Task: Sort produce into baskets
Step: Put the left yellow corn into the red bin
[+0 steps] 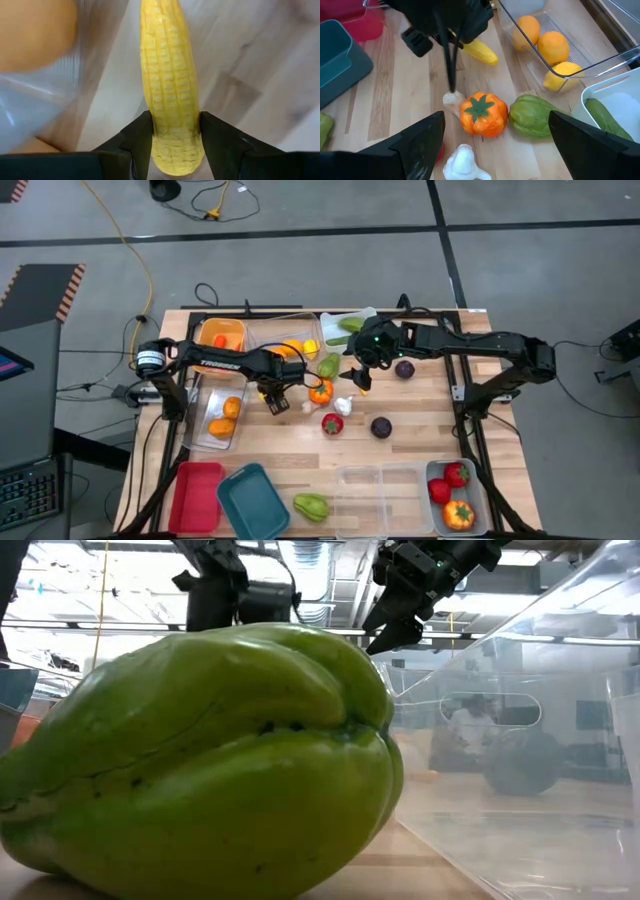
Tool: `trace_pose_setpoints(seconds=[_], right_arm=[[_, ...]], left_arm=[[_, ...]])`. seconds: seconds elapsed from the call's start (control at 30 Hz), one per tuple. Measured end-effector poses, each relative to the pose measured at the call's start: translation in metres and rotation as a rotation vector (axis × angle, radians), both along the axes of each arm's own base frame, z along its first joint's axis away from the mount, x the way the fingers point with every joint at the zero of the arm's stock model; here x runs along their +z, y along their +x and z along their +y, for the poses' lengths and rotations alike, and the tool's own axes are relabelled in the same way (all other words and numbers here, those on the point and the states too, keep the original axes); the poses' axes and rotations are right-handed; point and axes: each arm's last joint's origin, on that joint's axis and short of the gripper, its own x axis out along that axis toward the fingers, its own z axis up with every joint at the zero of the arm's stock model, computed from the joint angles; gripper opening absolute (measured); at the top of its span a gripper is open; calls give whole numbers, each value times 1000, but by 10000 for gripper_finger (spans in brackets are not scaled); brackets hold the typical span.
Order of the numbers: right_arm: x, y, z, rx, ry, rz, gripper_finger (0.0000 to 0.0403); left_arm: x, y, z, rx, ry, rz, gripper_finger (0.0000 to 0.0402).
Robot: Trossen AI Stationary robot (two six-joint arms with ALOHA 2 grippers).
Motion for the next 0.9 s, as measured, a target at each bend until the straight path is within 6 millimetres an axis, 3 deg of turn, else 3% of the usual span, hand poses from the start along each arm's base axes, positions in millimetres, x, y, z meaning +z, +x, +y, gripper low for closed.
trace_pose_setpoints(seconds=[0.27, 0.5, 0.9], right_arm=[[0, 0, 0, 0, 1, 3, 382], [-2, -2, 1, 0, 8, 31, 382], [-2, -2, 1, 9, -2, 35, 382]], left_arm=[[56, 19, -23, -142, 7, -30, 144], [104, 12, -72, -183, -1, 29, 144], [112, -22, -175, -114, -115, 102, 144]])
